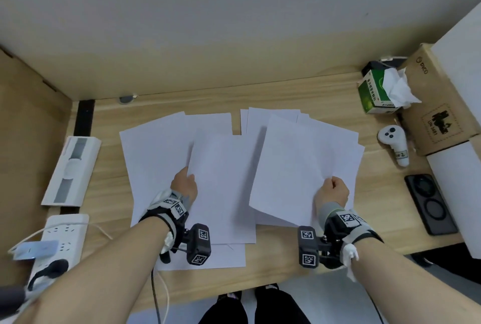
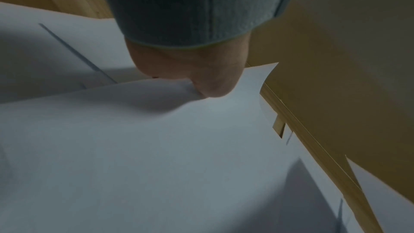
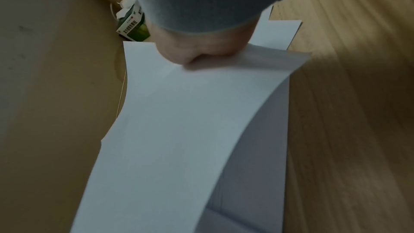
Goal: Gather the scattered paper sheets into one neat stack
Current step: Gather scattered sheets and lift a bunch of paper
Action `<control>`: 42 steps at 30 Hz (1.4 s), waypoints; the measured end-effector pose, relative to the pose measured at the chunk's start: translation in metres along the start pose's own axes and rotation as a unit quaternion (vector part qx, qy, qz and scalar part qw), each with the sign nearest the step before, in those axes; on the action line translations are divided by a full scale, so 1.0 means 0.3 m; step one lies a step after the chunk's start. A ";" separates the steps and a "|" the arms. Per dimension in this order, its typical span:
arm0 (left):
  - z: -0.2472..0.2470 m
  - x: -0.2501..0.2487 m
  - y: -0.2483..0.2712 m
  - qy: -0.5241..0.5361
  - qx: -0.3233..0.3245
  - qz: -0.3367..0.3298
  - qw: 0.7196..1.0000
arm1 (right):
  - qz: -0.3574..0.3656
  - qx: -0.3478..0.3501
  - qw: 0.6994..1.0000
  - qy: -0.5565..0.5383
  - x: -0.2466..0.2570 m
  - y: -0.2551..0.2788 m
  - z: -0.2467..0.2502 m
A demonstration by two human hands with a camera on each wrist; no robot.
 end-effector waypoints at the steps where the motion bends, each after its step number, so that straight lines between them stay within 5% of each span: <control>1: 0.019 0.011 -0.004 0.002 -0.010 0.009 1.000 | 0.009 0.011 1.000 0.004 0.012 0.011 -0.018; 13: 0.033 0.114 0.075 0.158 0.102 0.155 0.970 | 0.133 0.238 0.961 0.047 0.098 0.378 -0.386; 22: 0.070 0.108 0.085 0.181 0.115 0.099 0.972 | 0.210 0.273 0.936 0.077 0.152 0.499 -0.439; 26: 0.145 0.025 0.078 0.192 0.114 0.055 0.973 | 0.124 0.322 0.938 0.036 0.182 0.510 -0.445; 35: 0.462 -0.285 0.012 0.241 0.064 -0.037 0.968 | 0.138 0.400 0.897 -0.129 0.656 0.612 -0.367; 42: 0.529 -0.331 -0.026 0.246 0.036 -0.029 0.968 | 0.155 0.405 0.888 -0.152 0.748 0.638 -0.376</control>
Point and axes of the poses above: each hand's wrist, its own y-axis away from the middle knuckle, its own z-axis out of the back of the hand, x = y × z, the point moved 10 cm from there along -y, towards the middle knuckle, and after that the axes turned 12 degrees about -x, right-handed, at the moved point
